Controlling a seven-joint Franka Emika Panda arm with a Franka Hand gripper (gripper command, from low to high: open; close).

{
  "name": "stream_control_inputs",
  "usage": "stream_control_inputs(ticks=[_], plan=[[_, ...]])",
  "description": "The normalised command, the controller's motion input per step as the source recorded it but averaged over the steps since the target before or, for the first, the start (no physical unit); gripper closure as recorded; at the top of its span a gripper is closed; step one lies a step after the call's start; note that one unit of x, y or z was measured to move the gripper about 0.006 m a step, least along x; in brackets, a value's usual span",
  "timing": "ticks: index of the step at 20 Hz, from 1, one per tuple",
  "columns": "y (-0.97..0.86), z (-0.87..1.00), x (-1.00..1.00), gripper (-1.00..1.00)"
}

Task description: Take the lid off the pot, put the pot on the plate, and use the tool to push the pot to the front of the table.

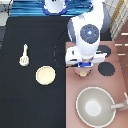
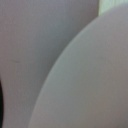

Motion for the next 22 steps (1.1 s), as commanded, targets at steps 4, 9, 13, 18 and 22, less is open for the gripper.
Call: stream_control_inputs(ticks=[4,9,13,18,22], plan=[[0.0,0.85,-0.81,1.0],[-0.03,0.78,-1.0,1.0],[-0.11,0.55,-1.0,1.0],[-0.07,0.13,-1.0,1.0],[-0.13,-0.12,-1.0,1.0]])
